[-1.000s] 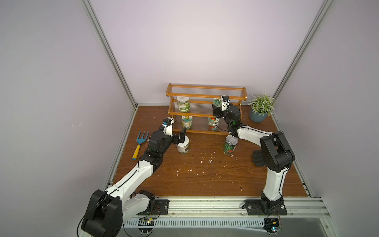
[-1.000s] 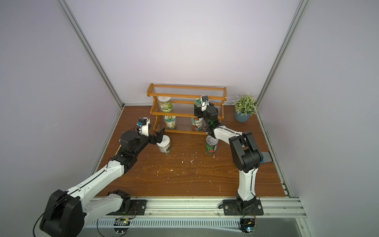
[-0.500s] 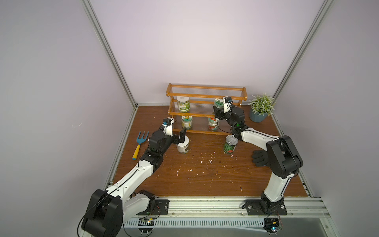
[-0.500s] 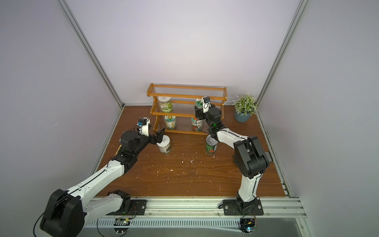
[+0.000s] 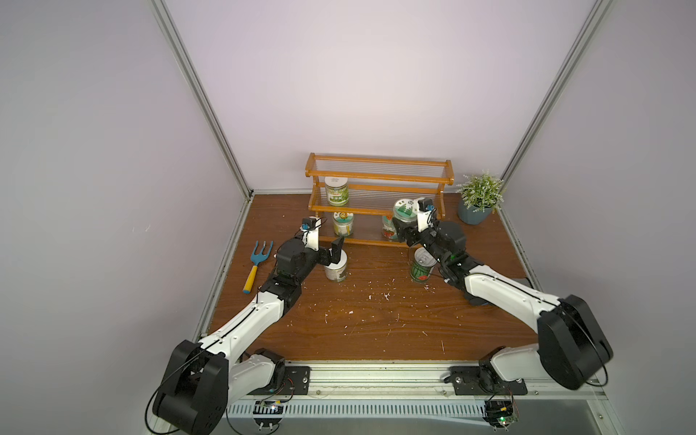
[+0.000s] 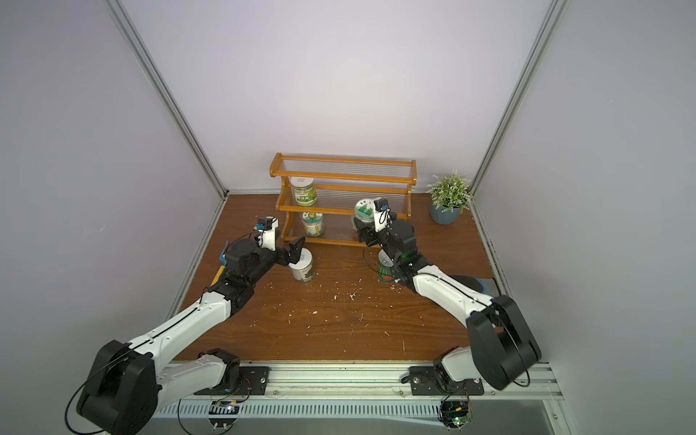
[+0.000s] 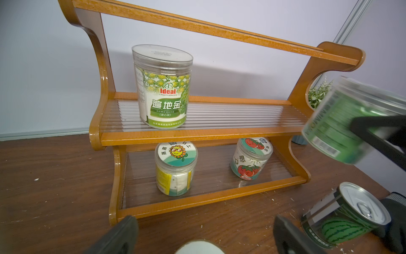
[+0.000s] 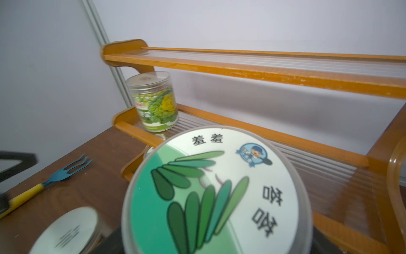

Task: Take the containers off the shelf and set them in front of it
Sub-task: 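Pick up a container from the shelf.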

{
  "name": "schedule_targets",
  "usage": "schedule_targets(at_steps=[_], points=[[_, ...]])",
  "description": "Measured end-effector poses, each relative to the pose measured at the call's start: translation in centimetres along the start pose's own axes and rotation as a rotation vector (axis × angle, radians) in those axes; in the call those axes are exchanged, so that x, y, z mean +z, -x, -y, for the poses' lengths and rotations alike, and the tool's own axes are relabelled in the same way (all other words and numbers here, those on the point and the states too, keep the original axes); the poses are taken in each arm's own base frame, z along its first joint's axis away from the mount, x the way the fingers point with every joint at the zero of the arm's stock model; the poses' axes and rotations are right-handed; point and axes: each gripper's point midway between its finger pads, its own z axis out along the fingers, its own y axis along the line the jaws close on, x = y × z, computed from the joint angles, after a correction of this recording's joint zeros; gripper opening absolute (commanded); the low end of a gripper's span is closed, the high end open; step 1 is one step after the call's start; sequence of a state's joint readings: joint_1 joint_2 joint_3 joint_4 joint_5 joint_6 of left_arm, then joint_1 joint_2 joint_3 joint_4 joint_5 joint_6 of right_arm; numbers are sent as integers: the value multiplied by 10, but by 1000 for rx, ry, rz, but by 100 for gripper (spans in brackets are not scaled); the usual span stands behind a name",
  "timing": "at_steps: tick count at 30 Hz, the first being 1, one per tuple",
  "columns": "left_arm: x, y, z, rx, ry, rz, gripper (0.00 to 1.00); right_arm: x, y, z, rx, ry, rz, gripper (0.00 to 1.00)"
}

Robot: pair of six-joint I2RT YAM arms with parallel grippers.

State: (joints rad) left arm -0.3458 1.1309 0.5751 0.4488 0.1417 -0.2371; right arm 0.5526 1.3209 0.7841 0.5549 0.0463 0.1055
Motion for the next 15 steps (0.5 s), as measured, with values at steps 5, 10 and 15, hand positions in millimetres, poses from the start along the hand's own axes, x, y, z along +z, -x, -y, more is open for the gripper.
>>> schedule_targets(at_steps=[5,10,15], points=[[0,1,2,-4,-9,3,99,-59,17,-25,26,75,59,69],[0,4,3,-14,-14,13,99,-102,10,-34,55,121,70,69],[0,5,3,-19,-16,17,99,-123,-41,-39,75,135,-33,68]])
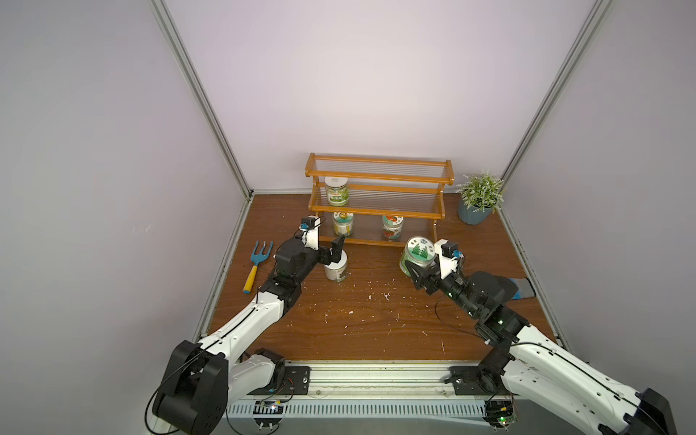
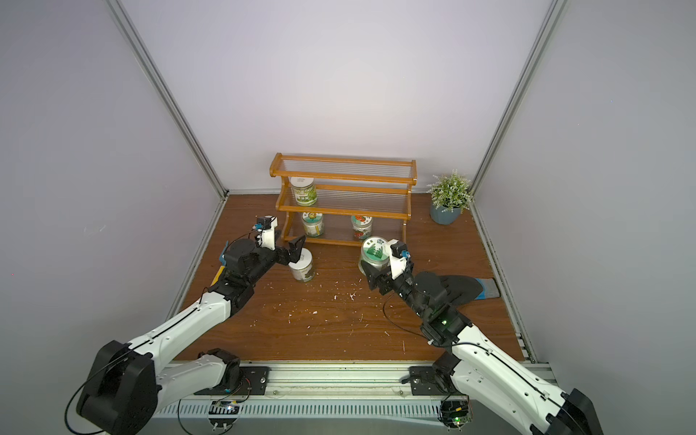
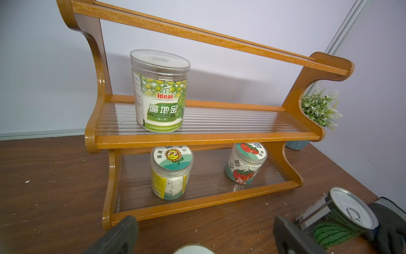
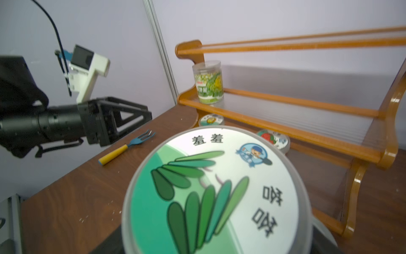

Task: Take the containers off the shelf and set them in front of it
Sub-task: 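Pick up a container from the shelf, then place the container at the center of the board.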

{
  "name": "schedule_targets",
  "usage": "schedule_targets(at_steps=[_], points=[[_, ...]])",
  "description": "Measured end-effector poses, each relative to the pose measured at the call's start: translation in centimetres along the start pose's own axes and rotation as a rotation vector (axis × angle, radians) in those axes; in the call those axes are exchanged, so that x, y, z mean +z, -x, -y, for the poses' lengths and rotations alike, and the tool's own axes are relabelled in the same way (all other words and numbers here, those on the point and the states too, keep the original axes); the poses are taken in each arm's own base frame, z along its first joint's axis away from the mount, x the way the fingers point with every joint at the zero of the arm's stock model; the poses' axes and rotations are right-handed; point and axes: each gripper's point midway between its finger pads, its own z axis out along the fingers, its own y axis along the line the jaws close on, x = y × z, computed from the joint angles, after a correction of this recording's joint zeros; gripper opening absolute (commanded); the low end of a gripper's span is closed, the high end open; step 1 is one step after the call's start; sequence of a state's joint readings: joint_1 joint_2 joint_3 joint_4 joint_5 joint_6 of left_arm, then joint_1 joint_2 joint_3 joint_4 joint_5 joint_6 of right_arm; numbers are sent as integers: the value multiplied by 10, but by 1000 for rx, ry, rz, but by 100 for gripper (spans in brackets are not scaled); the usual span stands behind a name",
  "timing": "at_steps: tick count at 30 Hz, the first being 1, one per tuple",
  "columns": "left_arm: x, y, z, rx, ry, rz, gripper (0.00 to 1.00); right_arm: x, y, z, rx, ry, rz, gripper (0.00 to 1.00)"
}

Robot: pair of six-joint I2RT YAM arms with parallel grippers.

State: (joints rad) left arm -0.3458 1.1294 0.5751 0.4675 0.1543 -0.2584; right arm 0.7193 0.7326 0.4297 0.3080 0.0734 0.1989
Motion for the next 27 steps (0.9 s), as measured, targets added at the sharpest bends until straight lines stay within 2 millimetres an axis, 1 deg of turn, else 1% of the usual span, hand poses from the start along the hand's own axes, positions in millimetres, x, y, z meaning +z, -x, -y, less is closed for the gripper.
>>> schedule_targets(at_steps=[2,4,9,14,16,22,27], points=[[0,0,1,0,-3,0,99,-5,-21,0,5,-5,-48,68],[0,0,1,0,-7,-1,99,-8,-36,1,11,-11,-80,68],[0,-2,3,-1,-16,-4,99,-15,-67,7,31,-54,-131,68],[0,-2,3,0,-18,-4,99,-23,-106,27,53,-143,-183,69],[0,-2,3,0,-19,-3,99,-26,-118,35,56,-178,-198,69],[0,-2,4,0,-23,-4,99,-31,-142,51,62,-248,-221,70],[0,-2,4,0,-25,-4,99,-33,-148,61,71,-298,-210,71]])
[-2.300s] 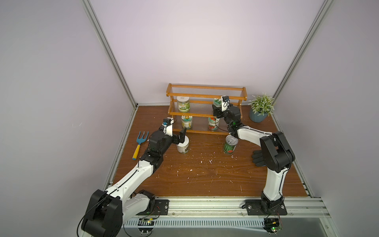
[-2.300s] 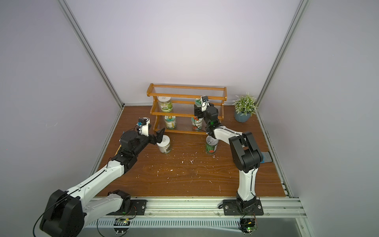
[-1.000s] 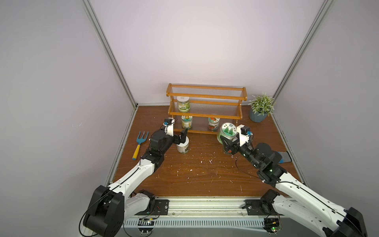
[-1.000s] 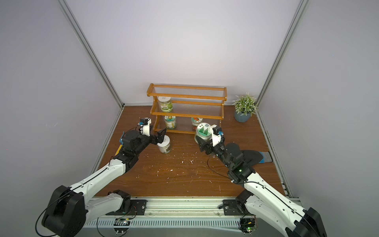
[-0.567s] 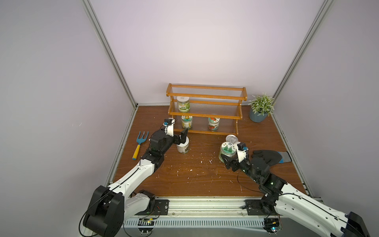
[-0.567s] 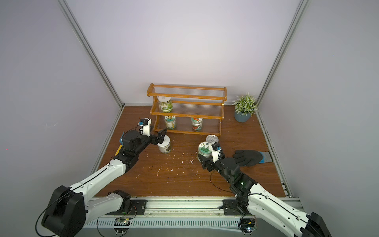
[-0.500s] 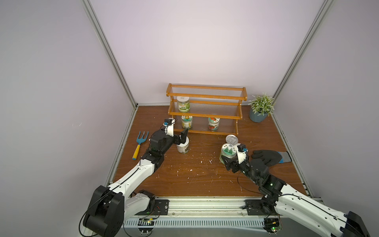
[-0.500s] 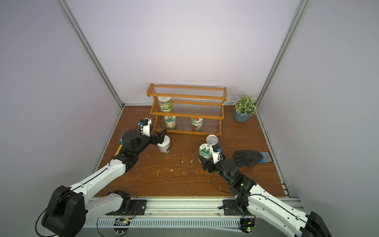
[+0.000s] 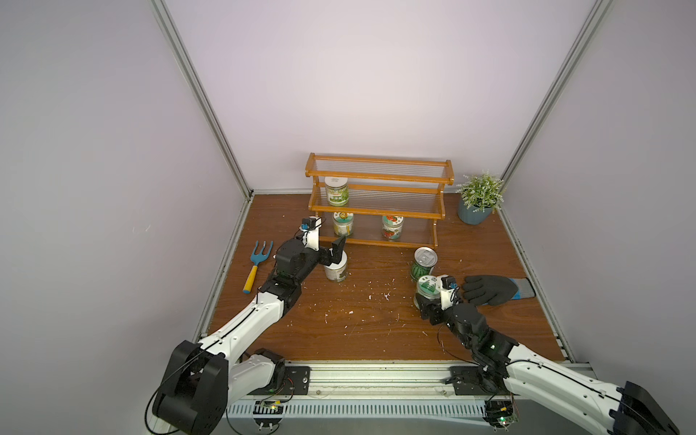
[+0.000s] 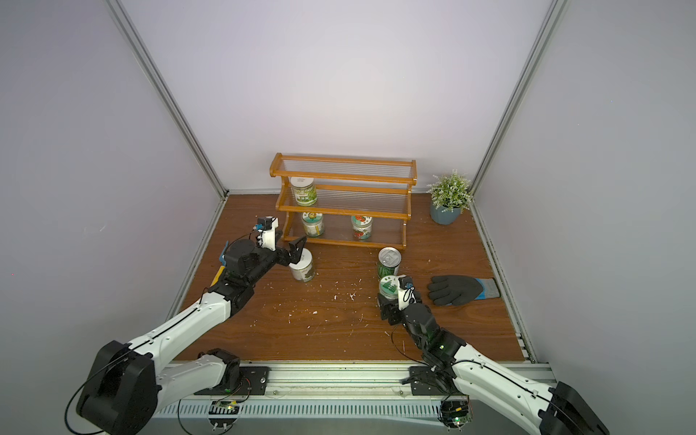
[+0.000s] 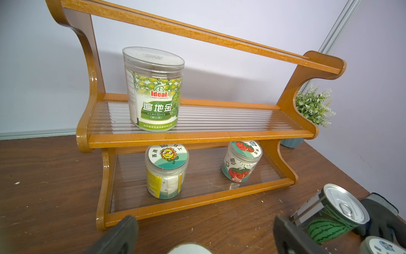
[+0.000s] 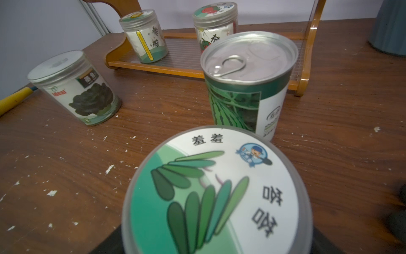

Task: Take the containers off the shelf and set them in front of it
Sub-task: Place the container at the center of the board.

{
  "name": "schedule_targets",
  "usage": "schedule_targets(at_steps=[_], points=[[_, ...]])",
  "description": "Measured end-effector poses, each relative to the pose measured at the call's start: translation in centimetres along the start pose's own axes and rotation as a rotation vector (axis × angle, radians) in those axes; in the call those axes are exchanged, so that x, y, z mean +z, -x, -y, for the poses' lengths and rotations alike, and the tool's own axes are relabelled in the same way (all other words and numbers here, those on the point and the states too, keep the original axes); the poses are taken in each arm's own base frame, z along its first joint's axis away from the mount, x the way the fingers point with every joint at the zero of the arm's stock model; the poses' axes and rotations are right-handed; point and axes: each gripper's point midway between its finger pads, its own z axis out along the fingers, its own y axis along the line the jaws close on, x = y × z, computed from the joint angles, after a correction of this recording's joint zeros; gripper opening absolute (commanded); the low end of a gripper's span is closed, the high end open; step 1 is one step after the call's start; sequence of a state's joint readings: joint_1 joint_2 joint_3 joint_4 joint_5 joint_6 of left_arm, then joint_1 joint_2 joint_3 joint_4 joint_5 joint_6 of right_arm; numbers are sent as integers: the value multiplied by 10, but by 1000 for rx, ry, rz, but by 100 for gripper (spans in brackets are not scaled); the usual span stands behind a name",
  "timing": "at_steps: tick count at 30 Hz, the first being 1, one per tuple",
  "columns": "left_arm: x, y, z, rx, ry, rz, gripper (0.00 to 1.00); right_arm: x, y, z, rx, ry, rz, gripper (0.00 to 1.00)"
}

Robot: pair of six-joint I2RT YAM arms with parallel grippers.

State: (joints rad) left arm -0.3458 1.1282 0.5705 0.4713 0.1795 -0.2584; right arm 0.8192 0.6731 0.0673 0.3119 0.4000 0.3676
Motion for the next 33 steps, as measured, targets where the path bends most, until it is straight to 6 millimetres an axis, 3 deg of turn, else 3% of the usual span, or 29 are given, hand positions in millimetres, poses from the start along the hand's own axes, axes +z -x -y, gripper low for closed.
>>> schedule_targets(at_steps=[8,15,23,28,33], points=[[0,0,0,0,0,0,99,11,-10,8,16,-68,-35,77],[0,0,0,1,0,0,99,12,-11,10,34,-83,-41,99],[0,0,0,3,0,0,99,8,-6,9,61,-83,-33,99],[0,-1,-1,4,8,-3,99,0,7,3,72,-60,-4,99],[11,2,-7,10,40,-23,99,-10,40,-9,88,-38,59,99]])
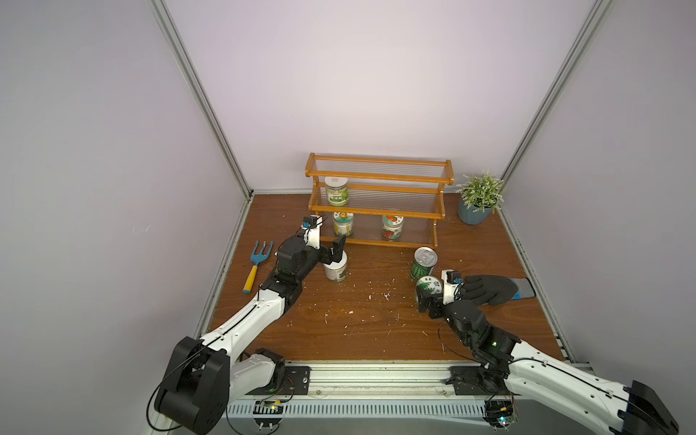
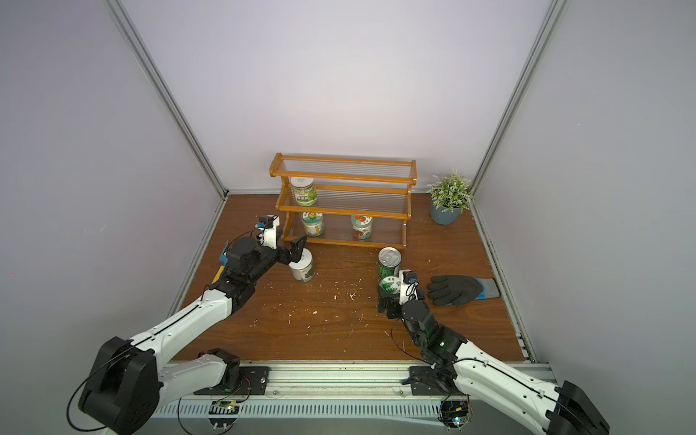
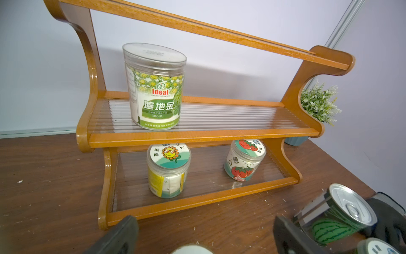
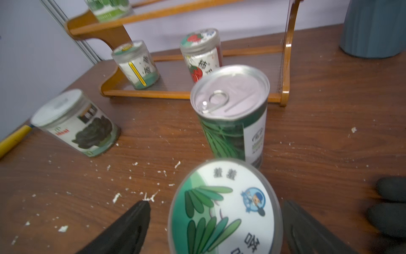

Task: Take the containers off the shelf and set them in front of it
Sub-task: 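Place the container at the center of the board, then pick up a container from the shelf.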

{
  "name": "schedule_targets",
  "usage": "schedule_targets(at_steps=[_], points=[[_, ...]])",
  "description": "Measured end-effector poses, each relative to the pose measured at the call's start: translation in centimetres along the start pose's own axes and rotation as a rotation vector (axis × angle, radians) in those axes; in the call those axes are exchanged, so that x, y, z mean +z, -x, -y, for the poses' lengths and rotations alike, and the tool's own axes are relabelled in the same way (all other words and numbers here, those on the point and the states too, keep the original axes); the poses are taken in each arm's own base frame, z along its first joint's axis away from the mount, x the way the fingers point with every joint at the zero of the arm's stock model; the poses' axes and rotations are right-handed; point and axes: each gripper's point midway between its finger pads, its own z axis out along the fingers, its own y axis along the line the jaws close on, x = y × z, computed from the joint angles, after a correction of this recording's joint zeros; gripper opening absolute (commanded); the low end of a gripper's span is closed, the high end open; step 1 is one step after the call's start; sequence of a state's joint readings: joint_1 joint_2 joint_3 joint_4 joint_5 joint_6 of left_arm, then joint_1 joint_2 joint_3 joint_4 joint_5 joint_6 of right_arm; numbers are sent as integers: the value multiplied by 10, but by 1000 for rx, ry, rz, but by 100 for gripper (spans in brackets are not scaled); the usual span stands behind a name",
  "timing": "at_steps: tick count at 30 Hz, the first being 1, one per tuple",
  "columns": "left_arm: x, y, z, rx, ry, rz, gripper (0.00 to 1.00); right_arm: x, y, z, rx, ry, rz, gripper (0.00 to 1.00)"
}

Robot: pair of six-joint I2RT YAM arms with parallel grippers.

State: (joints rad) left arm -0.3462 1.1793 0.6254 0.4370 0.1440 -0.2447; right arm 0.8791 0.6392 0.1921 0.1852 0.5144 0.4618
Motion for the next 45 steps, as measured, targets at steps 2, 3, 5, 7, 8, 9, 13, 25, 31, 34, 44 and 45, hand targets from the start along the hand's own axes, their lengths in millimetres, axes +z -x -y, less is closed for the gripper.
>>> schedule_targets(at_steps=[2,3,5,7,8,9,13,25,31,34,44,45], points=[[9,6,-3,7,19,-3,99,-3,13,-7,6,12,22,99],[14,9,-5,10,28,-5,99,-5,18,-10,7,18,29,99],[23,15,-7,15,42,-5,99,-7,26,-15,7,25,43,99],[35,20,-10,22,56,-10,99,-9,31,-20,1,33,50,99],[40,23,-10,28,61,-10,99,-10,33,-21,-3,35,51,99],[47,26,-12,34,67,-11,99,-11,35,-23,-9,36,56,99],[73,36,-16,63,87,-7,99,-14,51,-31,-36,45,80,99],[123,38,-34,124,155,21,99,-12,111,-67,-127,82,187,99],[136,37,-44,151,197,42,99,-8,116,-73,-161,84,204,99],[145,40,-47,158,212,55,99,-8,118,-74,-165,85,211,99],[169,60,-53,163,235,124,99,-6,118,-75,-171,83,214,99],[170,61,-54,163,237,129,99,-4,117,-75,-174,81,210,99]])
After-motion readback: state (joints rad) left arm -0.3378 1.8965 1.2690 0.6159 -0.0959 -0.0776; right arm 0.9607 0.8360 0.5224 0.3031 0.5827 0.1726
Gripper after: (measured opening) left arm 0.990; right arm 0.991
